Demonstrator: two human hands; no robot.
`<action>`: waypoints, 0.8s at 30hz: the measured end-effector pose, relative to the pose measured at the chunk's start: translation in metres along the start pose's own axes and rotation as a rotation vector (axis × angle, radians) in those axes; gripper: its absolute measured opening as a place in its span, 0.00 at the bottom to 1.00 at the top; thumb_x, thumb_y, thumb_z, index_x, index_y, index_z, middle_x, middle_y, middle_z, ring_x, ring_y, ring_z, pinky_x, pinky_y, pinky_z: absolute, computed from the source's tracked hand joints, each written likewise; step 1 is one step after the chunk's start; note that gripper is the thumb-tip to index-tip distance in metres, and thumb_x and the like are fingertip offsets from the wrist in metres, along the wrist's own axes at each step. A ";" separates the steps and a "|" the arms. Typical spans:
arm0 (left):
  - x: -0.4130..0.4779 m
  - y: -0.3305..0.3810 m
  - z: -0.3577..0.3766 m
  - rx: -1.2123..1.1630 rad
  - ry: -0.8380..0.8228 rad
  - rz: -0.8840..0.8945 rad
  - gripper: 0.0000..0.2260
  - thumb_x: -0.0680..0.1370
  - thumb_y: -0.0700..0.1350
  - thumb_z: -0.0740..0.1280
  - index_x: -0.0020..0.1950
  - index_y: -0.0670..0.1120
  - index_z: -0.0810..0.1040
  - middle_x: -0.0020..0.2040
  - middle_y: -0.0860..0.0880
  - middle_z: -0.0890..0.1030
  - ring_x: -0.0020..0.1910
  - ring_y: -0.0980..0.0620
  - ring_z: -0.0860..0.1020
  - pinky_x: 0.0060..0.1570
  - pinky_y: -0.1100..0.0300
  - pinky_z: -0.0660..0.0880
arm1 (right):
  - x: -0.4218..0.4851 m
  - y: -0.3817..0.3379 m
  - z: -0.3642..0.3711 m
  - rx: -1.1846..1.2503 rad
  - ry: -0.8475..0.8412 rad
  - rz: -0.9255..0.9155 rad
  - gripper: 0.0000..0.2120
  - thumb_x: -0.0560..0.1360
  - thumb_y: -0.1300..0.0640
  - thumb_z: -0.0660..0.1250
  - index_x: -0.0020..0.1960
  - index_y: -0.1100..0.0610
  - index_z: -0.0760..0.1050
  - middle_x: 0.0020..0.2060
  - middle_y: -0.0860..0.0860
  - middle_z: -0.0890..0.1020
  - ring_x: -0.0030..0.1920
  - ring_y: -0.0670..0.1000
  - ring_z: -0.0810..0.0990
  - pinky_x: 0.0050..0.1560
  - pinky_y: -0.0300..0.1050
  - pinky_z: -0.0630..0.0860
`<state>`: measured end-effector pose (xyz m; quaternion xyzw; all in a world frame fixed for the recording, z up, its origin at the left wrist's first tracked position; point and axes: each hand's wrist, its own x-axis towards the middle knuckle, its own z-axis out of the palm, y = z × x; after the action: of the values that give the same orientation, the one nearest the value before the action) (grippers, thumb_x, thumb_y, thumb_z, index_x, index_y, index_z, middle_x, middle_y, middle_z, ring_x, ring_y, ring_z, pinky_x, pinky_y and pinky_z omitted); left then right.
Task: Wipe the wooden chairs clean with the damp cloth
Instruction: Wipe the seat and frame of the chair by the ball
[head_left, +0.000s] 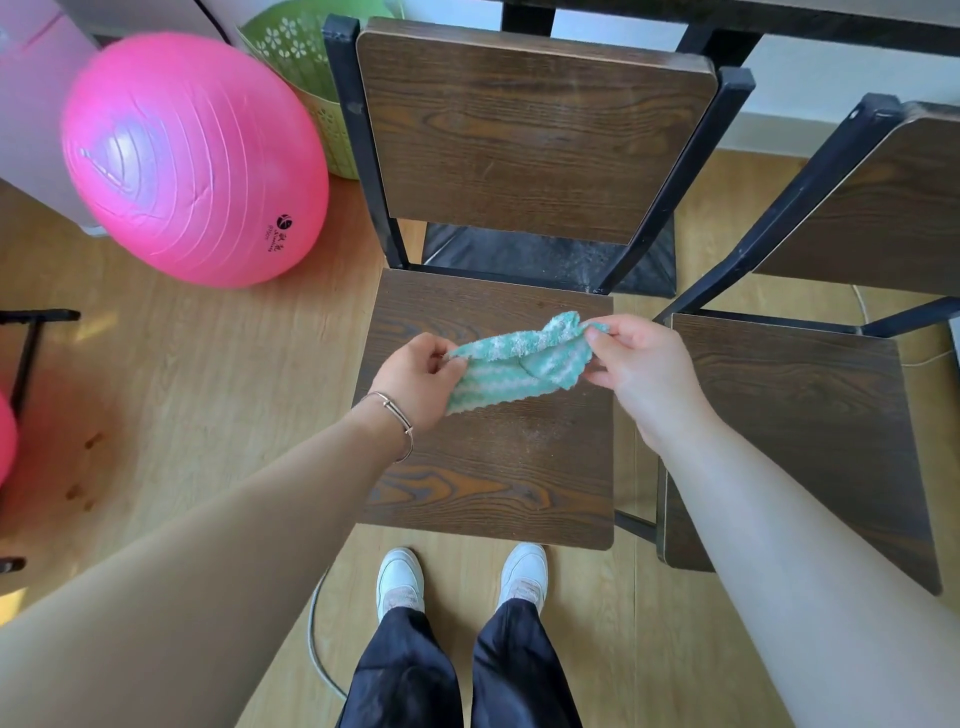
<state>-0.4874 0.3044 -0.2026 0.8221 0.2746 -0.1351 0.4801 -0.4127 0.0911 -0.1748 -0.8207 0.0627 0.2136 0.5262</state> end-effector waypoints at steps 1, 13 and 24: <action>0.001 -0.002 -0.002 0.018 -0.008 0.024 0.02 0.78 0.47 0.64 0.47 0.54 0.75 0.38 0.51 0.78 0.32 0.55 0.72 0.30 0.63 0.69 | 0.001 0.000 -0.003 -0.006 0.018 -0.001 0.09 0.81 0.57 0.63 0.56 0.54 0.81 0.50 0.48 0.84 0.51 0.46 0.83 0.53 0.49 0.82; 0.016 0.001 -0.037 0.402 -0.165 0.123 0.07 0.76 0.48 0.68 0.52 0.53 0.83 0.37 0.57 0.78 0.34 0.58 0.74 0.34 0.63 0.69 | 0.025 -0.013 -0.027 -0.322 0.128 -0.088 0.10 0.80 0.54 0.64 0.57 0.50 0.82 0.51 0.46 0.82 0.51 0.47 0.79 0.56 0.48 0.78; 0.045 0.033 -0.065 0.344 0.079 0.216 0.03 0.75 0.48 0.69 0.43 0.56 0.78 0.40 0.57 0.78 0.41 0.57 0.75 0.37 0.68 0.66 | 0.045 -0.023 -0.038 -0.051 0.114 -0.070 0.07 0.79 0.58 0.67 0.55 0.53 0.81 0.46 0.48 0.84 0.47 0.42 0.84 0.53 0.44 0.81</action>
<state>-0.4346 0.3615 -0.1681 0.9213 0.1761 -0.0955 0.3332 -0.3537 0.0728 -0.1609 -0.8464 0.0585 0.1494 0.5077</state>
